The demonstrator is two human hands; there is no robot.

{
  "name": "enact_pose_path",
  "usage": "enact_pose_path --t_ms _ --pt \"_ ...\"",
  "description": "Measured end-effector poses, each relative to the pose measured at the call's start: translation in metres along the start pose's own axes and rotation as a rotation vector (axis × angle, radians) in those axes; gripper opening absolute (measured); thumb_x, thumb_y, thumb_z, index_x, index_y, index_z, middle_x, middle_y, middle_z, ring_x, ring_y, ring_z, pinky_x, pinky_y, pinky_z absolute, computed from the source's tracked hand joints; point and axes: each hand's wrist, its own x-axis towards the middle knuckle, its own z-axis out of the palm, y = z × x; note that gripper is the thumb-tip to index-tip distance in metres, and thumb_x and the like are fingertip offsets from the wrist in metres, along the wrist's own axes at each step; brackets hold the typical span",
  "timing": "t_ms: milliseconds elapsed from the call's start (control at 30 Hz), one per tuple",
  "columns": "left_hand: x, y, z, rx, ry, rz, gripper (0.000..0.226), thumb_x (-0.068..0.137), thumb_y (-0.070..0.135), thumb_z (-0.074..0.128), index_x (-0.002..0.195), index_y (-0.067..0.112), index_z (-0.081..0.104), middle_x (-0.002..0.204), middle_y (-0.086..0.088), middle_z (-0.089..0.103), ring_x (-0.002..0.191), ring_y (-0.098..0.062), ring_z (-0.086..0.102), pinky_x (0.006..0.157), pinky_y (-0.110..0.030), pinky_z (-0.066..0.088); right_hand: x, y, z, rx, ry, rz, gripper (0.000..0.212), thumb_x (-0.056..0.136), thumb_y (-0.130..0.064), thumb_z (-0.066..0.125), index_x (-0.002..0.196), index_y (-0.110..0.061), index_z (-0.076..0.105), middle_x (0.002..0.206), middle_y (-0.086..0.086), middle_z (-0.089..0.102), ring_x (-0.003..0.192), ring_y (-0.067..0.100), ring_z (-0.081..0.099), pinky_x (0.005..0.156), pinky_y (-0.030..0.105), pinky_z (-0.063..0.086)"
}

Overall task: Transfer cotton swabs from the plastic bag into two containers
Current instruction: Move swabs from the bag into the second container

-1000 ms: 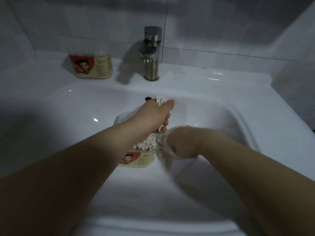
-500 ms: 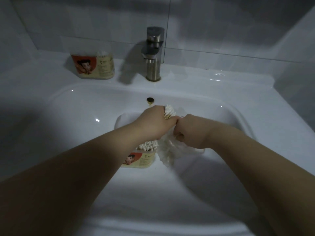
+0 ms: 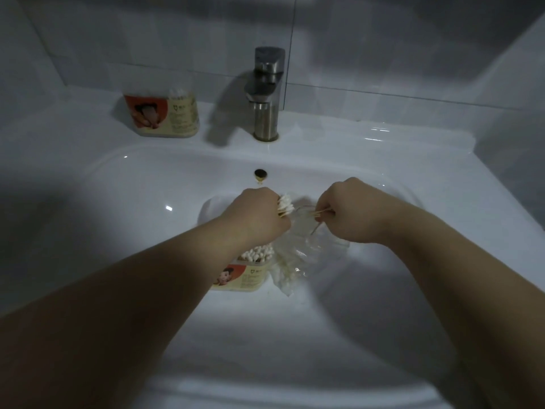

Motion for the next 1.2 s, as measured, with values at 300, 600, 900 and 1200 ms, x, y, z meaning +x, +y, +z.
enact_pose_path --t_ms 300,600,900,1200 --pt "0.009 0.006 -0.005 -0.352 0.181 -0.098 0.041 0.089 0.052 0.064 0.092 0.011 0.064 0.078 -0.003 0.065 0.072 -0.022 0.064 0.053 -0.028 0.042 0.001 0.011 -0.006 0.568 0.178 0.138 0.027 0.093 -0.016 0.062 0.069 -0.019 0.074 0.053 -0.003 0.065 0.043 0.009 0.053 0.046 0.02 0.041" --pt "0.001 0.022 -0.009 -0.601 0.031 -0.106 0.052 0.085 0.067 0.064 0.059 0.025 0.047 0.042 0.012 0.044 0.03 -0.004 0.04 0.034 -0.018 0.029 -0.001 0.011 -0.01 0.413 0.269 0.152 0.028 0.09 -0.014 0.059 0.065 -0.021 0.07 0.057 -0.001 0.066 0.053 0.013 0.06 0.049 0.022 0.045" --pt "-0.006 0.014 -0.004 -0.181 -0.132 0.096 0.029 0.082 0.032 0.075 0.061 0.022 0.058 0.066 0.006 0.063 0.063 -0.008 0.059 0.049 -0.019 0.038 0.005 0.019 -0.01 0.102 0.36 0.096 0.023 0.089 -0.006 0.052 0.088 -0.009 0.075 0.08 0.012 0.072 0.081 0.033 0.064 0.07 0.038 0.054" --pt "-0.004 0.025 -0.011 -0.576 0.161 0.001 0.032 0.074 0.054 0.07 0.087 0.025 0.075 0.079 0.01 0.076 0.072 -0.002 0.07 0.066 -0.026 0.054 0.007 0.005 -0.002 1.259 0.248 0.247 0.022 0.094 0.005 0.054 0.075 0.007 0.065 0.067 0.016 0.061 0.056 0.018 0.05 0.042 0.021 0.037"
